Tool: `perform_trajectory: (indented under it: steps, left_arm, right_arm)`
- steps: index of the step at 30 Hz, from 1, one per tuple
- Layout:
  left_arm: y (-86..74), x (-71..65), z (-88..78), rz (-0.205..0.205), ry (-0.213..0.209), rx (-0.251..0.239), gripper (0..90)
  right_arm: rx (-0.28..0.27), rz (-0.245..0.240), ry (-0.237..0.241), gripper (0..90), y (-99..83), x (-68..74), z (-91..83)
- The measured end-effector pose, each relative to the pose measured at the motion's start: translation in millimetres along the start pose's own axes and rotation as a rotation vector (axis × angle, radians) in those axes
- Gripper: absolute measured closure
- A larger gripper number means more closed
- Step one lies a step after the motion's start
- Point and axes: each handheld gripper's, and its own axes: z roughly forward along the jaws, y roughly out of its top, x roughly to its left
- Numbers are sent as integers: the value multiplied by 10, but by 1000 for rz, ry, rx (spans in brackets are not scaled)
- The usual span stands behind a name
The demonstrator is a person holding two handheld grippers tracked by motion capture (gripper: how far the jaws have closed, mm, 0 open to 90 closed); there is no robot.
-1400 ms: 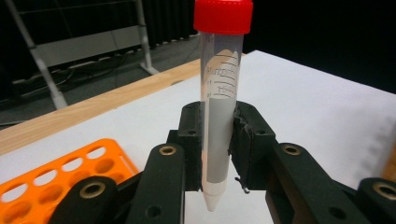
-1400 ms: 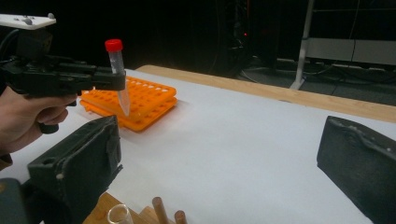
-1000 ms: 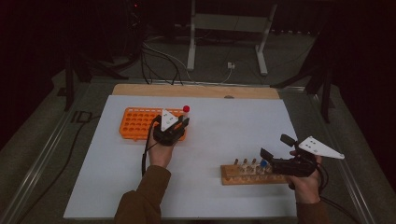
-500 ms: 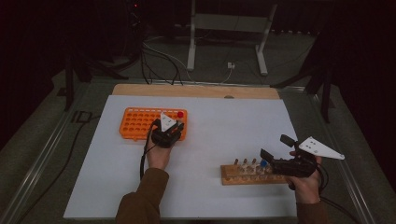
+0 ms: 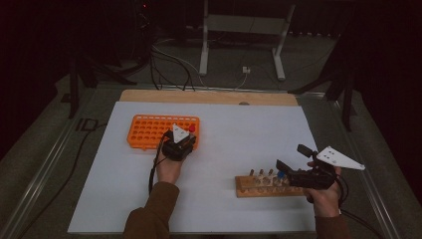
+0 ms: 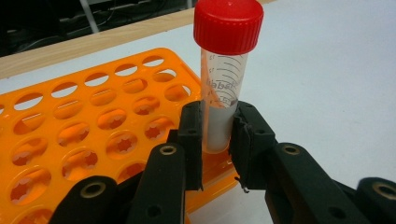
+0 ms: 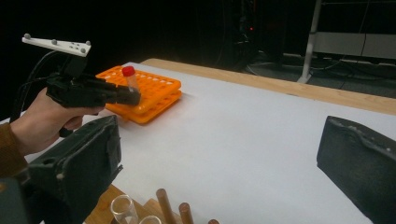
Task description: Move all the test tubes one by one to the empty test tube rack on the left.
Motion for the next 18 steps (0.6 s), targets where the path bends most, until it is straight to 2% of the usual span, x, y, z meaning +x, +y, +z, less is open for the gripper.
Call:
perform_trajectory:
  steps: [2, 3, 4, 9, 14, 15, 16, 17, 18]
  left_arm:
    - [-4, 6, 1, -9, -5, 1, 727]
    - [-6, 8, -4, -13, -6, 1, 667]
    - [-9, 14, -16, -16, -10, -1, 667]
    - [-17, 48, -104, -60, -55, -32, 542]
    - [-13, 86, -243, -107, -92, -64, 463]
    - [-5, 97, -279, -119, -103, -76, 415]
    - [5, 105, -319, -126, -107, -86, 415]
    - [15, 108, -360, -130, -109, -98, 354]
    - [25, 112, -404, -135, -111, -109, 354]
  right_arm:
    - [1, 3, 0, 0, -2, -1, 1]
    - [4, 5, -1, 0, -7, -9, -2]
    - [4, 5, -1, 0, -7, -9, -2]
    - [9, 3, -8, 0, -23, -52, -11]
    - [18, 1, -13, 0, -35, -73, -14]
    - [22, 2, -17, 0, -38, -85, -25]
    - [22, 2, -17, 0, -38, -85, -25]
    - [25, 0, -20, 0, -39, -103, -41]
    - [25, 0, -20, 0, -39, -103, -41]
